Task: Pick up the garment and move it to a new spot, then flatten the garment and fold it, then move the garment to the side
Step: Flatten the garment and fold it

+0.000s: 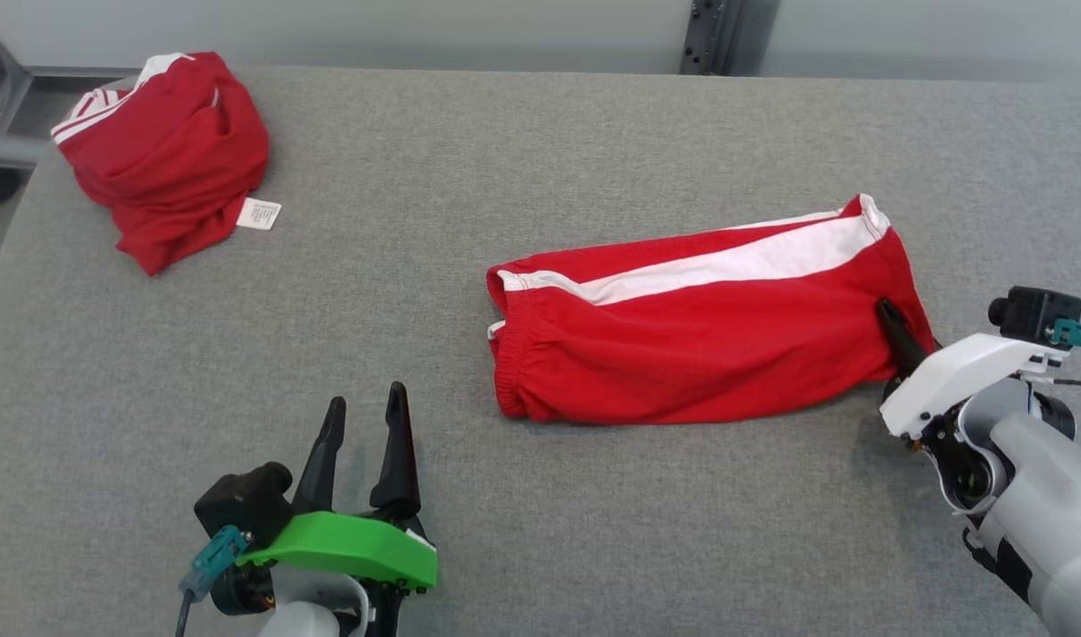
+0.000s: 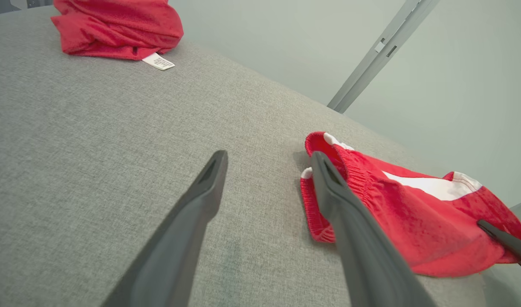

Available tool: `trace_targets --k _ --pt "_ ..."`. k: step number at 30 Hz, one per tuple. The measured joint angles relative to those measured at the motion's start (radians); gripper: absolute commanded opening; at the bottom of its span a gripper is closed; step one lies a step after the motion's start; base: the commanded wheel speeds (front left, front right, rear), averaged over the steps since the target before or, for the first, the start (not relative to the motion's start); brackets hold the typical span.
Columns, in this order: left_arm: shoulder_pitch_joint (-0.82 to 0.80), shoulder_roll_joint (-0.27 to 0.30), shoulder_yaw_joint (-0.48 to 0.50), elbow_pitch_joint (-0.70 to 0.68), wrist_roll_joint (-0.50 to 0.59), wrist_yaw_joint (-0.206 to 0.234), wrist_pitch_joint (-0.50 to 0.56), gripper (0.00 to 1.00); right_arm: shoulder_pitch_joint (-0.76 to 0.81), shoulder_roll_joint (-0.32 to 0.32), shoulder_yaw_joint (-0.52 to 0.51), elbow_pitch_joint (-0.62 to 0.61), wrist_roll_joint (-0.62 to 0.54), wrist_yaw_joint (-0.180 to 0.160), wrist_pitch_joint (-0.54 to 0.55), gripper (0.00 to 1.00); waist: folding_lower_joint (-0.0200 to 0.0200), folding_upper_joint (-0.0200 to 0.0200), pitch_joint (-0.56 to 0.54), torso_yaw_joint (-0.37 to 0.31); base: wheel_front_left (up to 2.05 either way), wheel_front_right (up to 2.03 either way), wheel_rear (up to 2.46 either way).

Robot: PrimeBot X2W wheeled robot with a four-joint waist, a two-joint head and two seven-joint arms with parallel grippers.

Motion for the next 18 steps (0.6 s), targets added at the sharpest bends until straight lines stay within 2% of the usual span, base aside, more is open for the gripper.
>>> trace_targets --k 10,18 --pt "0.003 0.011 -0.006 -0.025 0.000 0.009 0.017 1.00 0.082 -0.016 -0.066 -0.069 0.055 0.000 -0.022 0.00 0.0000 0.0000 -0.007 -0.083 0.00 0.00 0.00" --pt "0.003 0.012 -0.014 -0.025 0.000 0.012 0.026 1.00 0.071 -0.001 -0.071 -0.122 0.081 0.000 -0.005 0.00 0.0000 0.0000 -0.016 -0.090 0.00 0.00 0.00"
